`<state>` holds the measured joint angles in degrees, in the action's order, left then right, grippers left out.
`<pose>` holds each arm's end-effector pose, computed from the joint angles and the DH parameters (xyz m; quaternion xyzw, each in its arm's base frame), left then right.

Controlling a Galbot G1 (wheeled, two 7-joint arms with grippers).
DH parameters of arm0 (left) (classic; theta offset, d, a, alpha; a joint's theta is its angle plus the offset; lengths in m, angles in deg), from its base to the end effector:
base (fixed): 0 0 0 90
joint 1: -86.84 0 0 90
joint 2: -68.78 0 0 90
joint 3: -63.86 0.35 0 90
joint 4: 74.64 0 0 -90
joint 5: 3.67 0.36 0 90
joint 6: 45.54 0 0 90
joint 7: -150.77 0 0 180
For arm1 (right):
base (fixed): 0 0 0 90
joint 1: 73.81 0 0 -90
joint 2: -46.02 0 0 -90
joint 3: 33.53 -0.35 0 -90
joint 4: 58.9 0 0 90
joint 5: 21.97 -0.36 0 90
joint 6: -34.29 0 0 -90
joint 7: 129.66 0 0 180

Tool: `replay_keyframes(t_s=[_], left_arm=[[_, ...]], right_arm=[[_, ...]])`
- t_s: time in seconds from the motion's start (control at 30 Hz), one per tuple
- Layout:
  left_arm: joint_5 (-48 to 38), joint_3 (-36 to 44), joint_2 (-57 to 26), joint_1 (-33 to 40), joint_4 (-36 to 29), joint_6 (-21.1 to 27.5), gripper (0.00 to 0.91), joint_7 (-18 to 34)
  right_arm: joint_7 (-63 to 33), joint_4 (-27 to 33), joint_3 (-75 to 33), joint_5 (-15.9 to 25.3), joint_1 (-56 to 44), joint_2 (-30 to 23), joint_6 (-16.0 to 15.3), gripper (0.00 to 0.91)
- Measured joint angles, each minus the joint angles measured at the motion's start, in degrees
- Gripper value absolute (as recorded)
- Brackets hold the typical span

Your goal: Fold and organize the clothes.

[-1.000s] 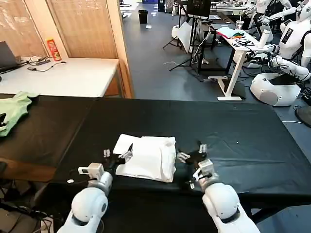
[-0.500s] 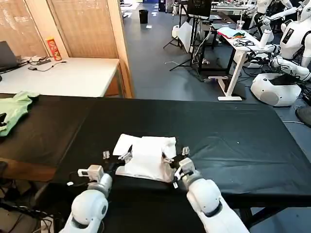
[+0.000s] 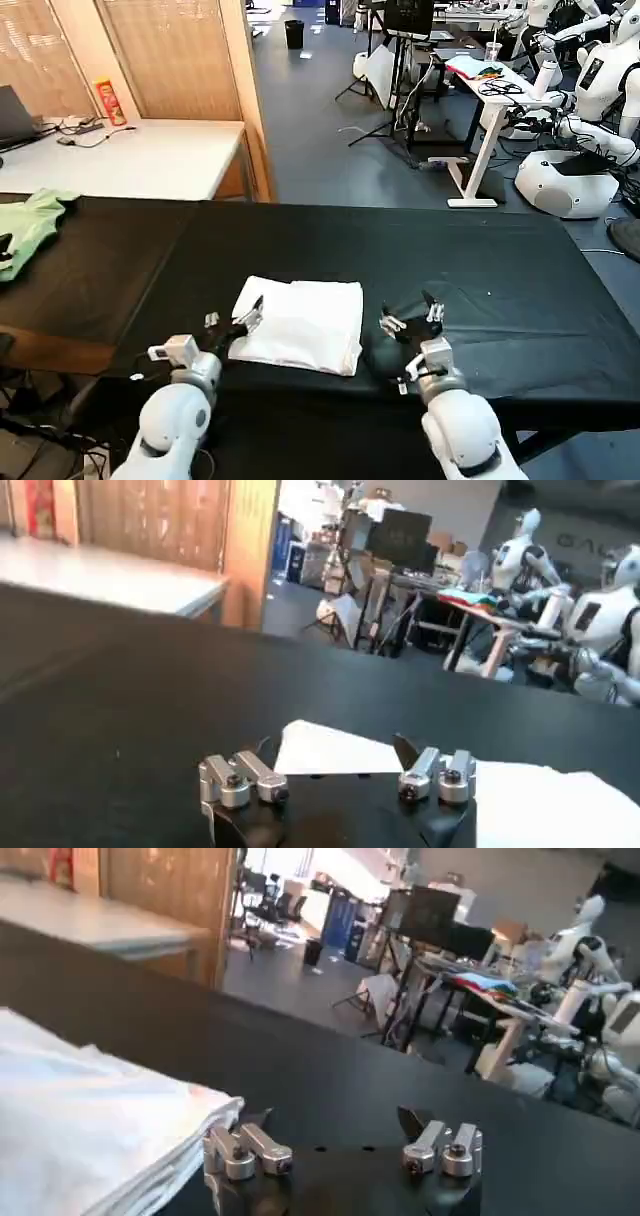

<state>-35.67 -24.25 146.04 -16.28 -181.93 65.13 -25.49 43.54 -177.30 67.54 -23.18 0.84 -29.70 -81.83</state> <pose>0.2802 0.0425 -0.3113 -0.0514 -0.9729 0.1575 0.1613 0.2499 0.0148 -0.2638 0.0586 -0.9855 0.1050 0.1199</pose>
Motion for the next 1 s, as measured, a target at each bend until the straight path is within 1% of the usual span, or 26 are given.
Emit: replay_keyframes(t_s=[0.07,0.27,0.33,0.37,0.4,0.43,0.47,0.5,0.53,0.57,0.63,0.67,0.87,1.0], left_arm=[[-3.31,-0.86,0.00,-0.15,0.45,0.10,0.878,0.02],[-10.86,-2.90,0.30,0.19,1.86,0.64,0.878,0.55],[-12.74,-3.30,0.45,0.45,2.28,1.22,0.751,0.74],[-13.05,-3.51,0.66,0.51,2.47,1.50,0.712,0.58],[-13.29,-3.62,0.89,0.55,2.62,1.73,0.644,0.44],[-13.55,-3.63,0.95,0.55,2.72,1.83,0.517,0.41],[-13.72,-3.61,0.96,0.56,2.84,1.87,0.419,0.39],[-13.80,-3.58,0.98,0.58,2.98,1.91,0.215,0.38],[-13.84,-3.56,1.04,0.60,3.04,2.01,0.156,0.37],[-13.85,-3.56,1.08,0.63,3.12,2.10,0.146,0.36],[-13.95,-3.56,1.09,0.71,3.39,2.22,0.020,0.35],[-14.02,-3.56,1.09,0.72,3.44,2.26,0.000,0.34],[-15.48,-3.66,1.09,0.76,3.08,3.26,0.000,0.62],[-12.81,-3.67,1.06,1.04,2.83,3.92,0.000,1.57]], right_arm=[[0.48,-0.51,-0.16,-0.20,-0.42,-0.09,0.76,0.878],[1.26,-1.45,-0.45,-0.49,-1.32,-0.10,1.59,0.878],[1.33,-1.61,-0.57,-0.50,-1.60,-0.13,1.76,0.878],[1.35,-1.69,-0.65,-0.51,-1.73,-0.16,1.80,0.878],[1.37,-1.77,-0.69,-0.52,-1.85,-0.18,1.83,0.878],[1.39,-1.81,-0.75,-0.53,-1.92,-0.18,1.85,0.878],[1.39,-1.85,-0.84,-0.55,-1.99,-0.18,1.86,0.878],[1.39,-1.92,-0.91,-0.56,-2.03,-0.18,1.87,0.878],[1.40,-1.99,-0.97,-0.57,-2.04,-0.18,1.91,0.878],[1.40,-1.99,-1.06,-0.58,-2.05,-0.18,1.93,0.878],[1.40,-1.99,-1.15,-0.58,-2.07,-0.25,1.97,0.878],[1.40,-1.99,-1.17,-0.57,-2.07,-0.32,1.97,0.878],[1.37,-2.01,-1.14,-0.36,-2.13,-1.00,1.98,0.878],[1.26,-2.01,-1.31,0.09,-2.33,-1.17,1.98,0.878]])
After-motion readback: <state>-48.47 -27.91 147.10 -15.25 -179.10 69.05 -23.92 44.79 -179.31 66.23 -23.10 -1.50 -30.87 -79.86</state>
